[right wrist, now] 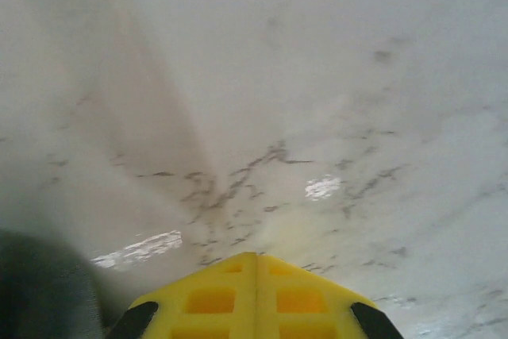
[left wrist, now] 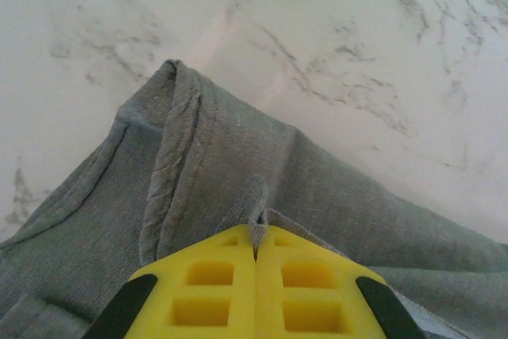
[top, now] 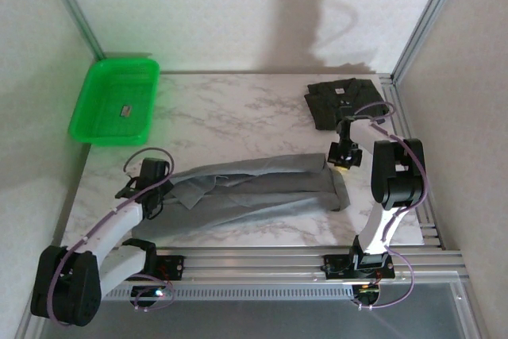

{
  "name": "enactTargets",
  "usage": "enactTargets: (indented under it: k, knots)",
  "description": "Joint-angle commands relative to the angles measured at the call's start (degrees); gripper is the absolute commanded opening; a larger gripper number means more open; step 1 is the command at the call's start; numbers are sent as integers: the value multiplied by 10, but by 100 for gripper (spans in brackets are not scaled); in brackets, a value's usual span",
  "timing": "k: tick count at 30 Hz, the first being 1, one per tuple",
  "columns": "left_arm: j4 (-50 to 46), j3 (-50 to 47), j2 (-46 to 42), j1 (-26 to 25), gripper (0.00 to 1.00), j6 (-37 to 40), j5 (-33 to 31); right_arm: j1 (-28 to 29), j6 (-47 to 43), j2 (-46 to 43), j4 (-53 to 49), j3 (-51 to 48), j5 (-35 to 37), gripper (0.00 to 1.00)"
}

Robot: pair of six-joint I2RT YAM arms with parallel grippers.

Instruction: Fold and stack the long sleeve shirts

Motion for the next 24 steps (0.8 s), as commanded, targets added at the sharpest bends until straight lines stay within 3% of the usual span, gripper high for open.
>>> enactTargets:
  k: [1, 3, 5, 7, 10, 13, 17, 19, 22, 24]
  knots:
    - [-50, -8, -12, 3, 7, -43, -23, 0, 17, -15, -14, -10, 33, 0]
    - [-52, -2, -18, -3, 18, -53, -5, 0, 19, -16, -12, -14, 29, 0]
    - [-75, 10, -32, -16, 51, -74, -16, 0, 20, -19, -5, -19, 26, 0]
    - [-110, 28, -50, -23, 62, -89, -31, 0, 20, -22, -3, -20, 25, 0]
    - [-172, 76, -82, -33, 88, -124, -57, 0, 17, -28, -2, -19, 22, 0]
    - [-258, 151, -88, -35, 91, -158, -70, 0, 17, -42, -2, -18, 22, 0]
    - [-346, 238, -68, -56, 91, -167, -35, 0, 19, -68, -9, -17, 25, 14]
    - [-412, 267, -62, -71, 90, -192, -14, 0, 24, -89, -15, -18, 28, 29]
    - [-403, 233, -73, -79, 83, -188, 115, 0, 22, -124, -13, -21, 13, 38]
    - [-374, 169, -65, -85, 69, -199, 217, 1, 5, -143, 1, -21, -27, 43]
